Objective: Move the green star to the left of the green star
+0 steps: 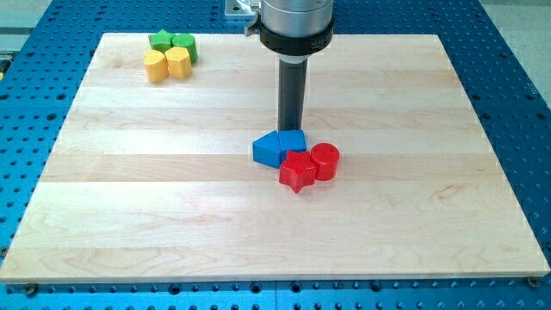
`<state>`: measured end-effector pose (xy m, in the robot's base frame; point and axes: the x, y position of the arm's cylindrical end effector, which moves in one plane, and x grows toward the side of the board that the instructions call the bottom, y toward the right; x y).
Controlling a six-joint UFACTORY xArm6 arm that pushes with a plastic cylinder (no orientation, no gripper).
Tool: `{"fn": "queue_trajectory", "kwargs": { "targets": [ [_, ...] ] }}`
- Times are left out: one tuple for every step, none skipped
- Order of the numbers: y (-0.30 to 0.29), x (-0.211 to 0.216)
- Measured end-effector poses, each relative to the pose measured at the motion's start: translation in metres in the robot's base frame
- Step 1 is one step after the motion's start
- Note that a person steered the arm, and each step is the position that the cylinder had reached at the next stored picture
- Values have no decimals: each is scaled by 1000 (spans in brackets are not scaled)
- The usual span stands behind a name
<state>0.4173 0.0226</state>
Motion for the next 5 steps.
{"fn": "queue_trajectory", "kwargs": {
  "targets": [
    [0,0],
    [-7,0],
    [-57,-12],
    [-137,-12],
    [-199,-31]
  ]
}}
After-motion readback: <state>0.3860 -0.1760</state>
